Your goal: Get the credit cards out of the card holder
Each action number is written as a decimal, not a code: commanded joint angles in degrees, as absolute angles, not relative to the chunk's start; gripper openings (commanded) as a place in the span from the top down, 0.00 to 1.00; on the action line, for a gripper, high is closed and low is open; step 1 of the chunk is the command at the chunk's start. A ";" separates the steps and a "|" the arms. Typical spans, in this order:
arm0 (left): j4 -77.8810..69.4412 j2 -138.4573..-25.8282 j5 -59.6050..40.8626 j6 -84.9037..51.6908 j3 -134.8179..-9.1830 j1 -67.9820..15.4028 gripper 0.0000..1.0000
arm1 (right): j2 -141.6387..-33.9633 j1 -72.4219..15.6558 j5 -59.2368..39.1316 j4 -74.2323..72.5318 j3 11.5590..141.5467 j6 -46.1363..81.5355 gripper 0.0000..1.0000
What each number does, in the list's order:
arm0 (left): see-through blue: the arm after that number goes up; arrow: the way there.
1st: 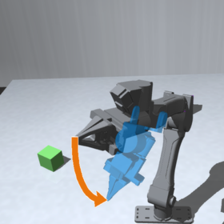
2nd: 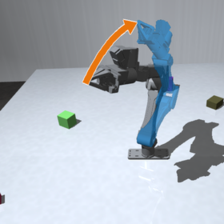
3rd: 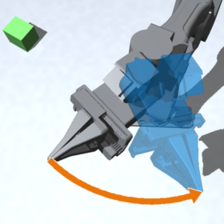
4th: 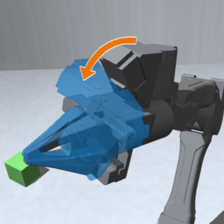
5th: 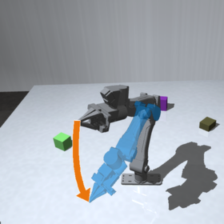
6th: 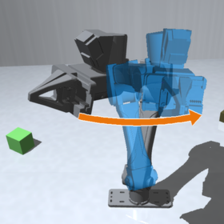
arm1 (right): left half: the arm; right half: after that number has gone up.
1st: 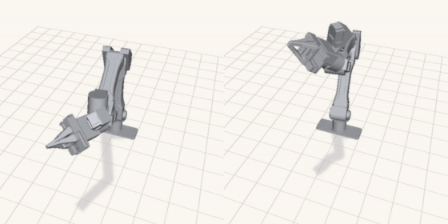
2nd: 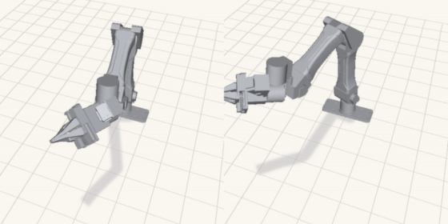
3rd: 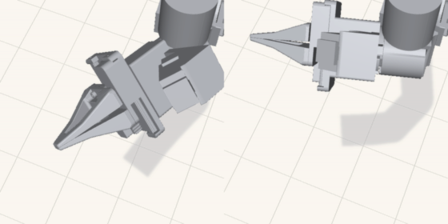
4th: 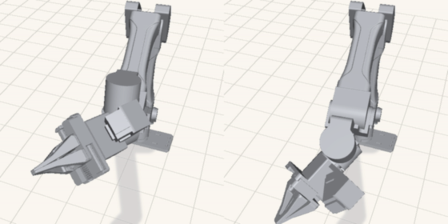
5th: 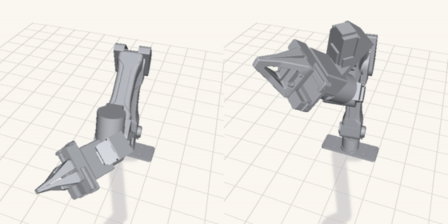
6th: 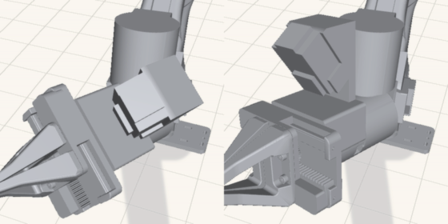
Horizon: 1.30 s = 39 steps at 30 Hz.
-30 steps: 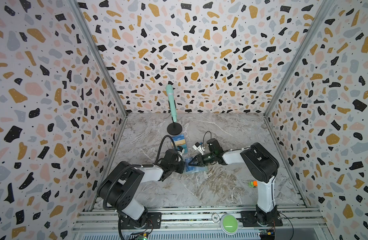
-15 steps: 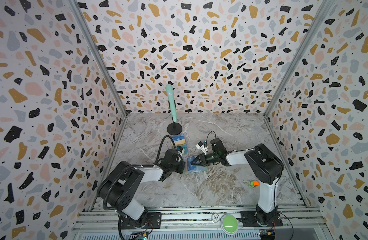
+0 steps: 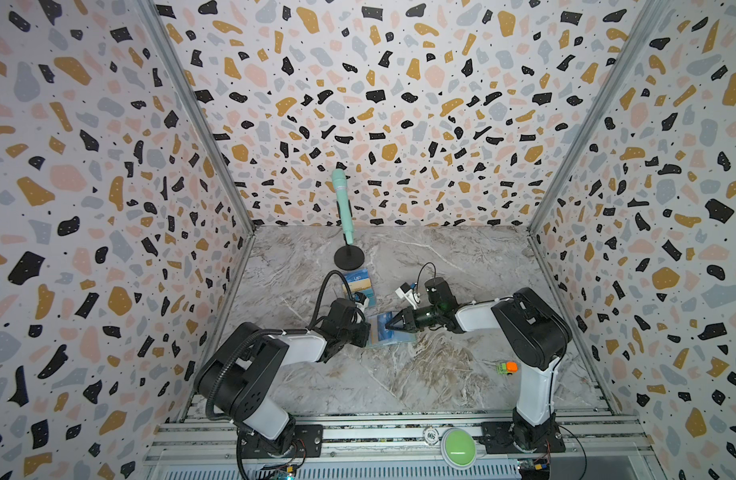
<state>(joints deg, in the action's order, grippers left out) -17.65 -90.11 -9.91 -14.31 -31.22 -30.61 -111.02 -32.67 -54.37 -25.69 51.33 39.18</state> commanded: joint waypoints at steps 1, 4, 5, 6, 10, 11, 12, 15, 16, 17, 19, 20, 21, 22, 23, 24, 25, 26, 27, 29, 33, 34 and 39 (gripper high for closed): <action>-15.38 -89.76 -10.02 -13.99 -30.04 -31.21 1.00 | -107.19 -32.24 -54.06 -26.57 50.97 38.92 0.78; -15.42 -89.71 -10.02 -13.97 -30.06 -31.21 1.00 | -106.89 -32.07 -54.01 -26.61 50.88 38.94 0.79; -15.47 -89.67 -10.06 -13.97 -30.04 -31.20 1.00 | -106.81 -32.01 -53.97 -26.58 50.86 38.94 0.80; -15.56 -89.73 -10.10 -14.07 -29.97 -31.20 1.00 | -106.70 -31.95 -53.96 -26.58 50.75 38.93 0.81; -15.95 -89.82 -10.19 -14.31 -29.83 -31.21 1.00 | -106.40 -31.58 -53.88 -26.58 50.39 38.94 0.81; -15.99 -89.82 -10.19 -14.33 -29.79 -31.20 1.00 | -106.39 -31.55 -53.83 -26.60 50.31 38.94 0.82; -16.00 -89.86 -10.25 -14.32 -29.79 -31.20 1.00 | -106.26 -31.38 -53.75 -26.56 50.18 38.94 0.82; -16.08 -89.84 -10.17 -14.32 -29.88 -31.20 1.00 | -106.08 -31.21 -53.29 -26.28 49.97 38.77 0.83; -16.14 -89.83 -10.28 -14.35 -29.87 -31.20 1.00 | -106.02 -31.12 -52.97 -26.03 49.90 38.69 0.84; -16.22 -89.85 -10.27 -14.43 -29.85 -31.20 1.00 | -105.92 -31.08 -52.63 -25.79 49.92 38.55 0.85; -16.33 -89.80 -10.26 -14.51 -29.87 -31.21 1.00 | -105.74 -31.03 -51.57 -24.59 49.99 37.91 0.87; -16.30 -89.74 -10.28 -14.57 -29.88 -31.20 1.00 | -105.65 -31.05 -51.09 -24.12 49.99 37.59 0.87; -16.39 -89.74 -10.23 -14.58 -29.87 -31.20 1.00 | -105.40 -31.00 -50.54 -23.59 49.98 37.34 0.88; -16.44 -89.74 -10.23 -14.55 -29.88 -31.20 1.00 | -105.29 -30.97 -50.09 -23.12 49.98 37.06 0.89; -16.44 -89.75 -10.30 -14.63 -29.81 -31.25 1.00 | -105.07 -30.94 -49.62 -22.67 50.05 36.80 0.90; -16.52 -89.75 -10.30 -14.64 -29.83 -31.27 1.00 | -104.81 -31.01 -48.64 -21.82 50.15 36.37 0.90; -16.60 -89.76 -10.37 -14.68 -29.87 -31.25 1.00 | -104.39 -31.01 -47.39 -20.97 50.09 35.87 0.91; -16.66 -89.75 -10.37 -14.72 -29.94 -31.20 1.00 | -104.12 -30.96 -46.54 -20.48 50.04 35.59 0.92; -16.68 -89.74 -10.44 -14.68 -29.97 -31.21 1.00 | -103.85 -30.98 -45.63 -20.05 49.99 35.28 0.92; -16.76 -89.65 -10.44 -14.68 -29.97 -31.20 1.00 | -103.42 -30.86 -44.76 -19.26 50.05 34.96 0.93; -16.86 -89.70 -10.46 -14.69 -29.96 -31.20 1.00 | -103.04 -30.78 -43.55 -17.95 50.21 34.24 0.94; -16.83 -89.71 -10.37 -14.68 -29.95 -31.20 1.00 | -102.88 -30.80 -43.30 -17.64 50.22 34.11 0.94; -16.75 -89.39 -9.69 -14.77 -29.70 -31.20 1.00 | -102.14 -30.68 -42.24 -16.47 50.07 33.20 0.94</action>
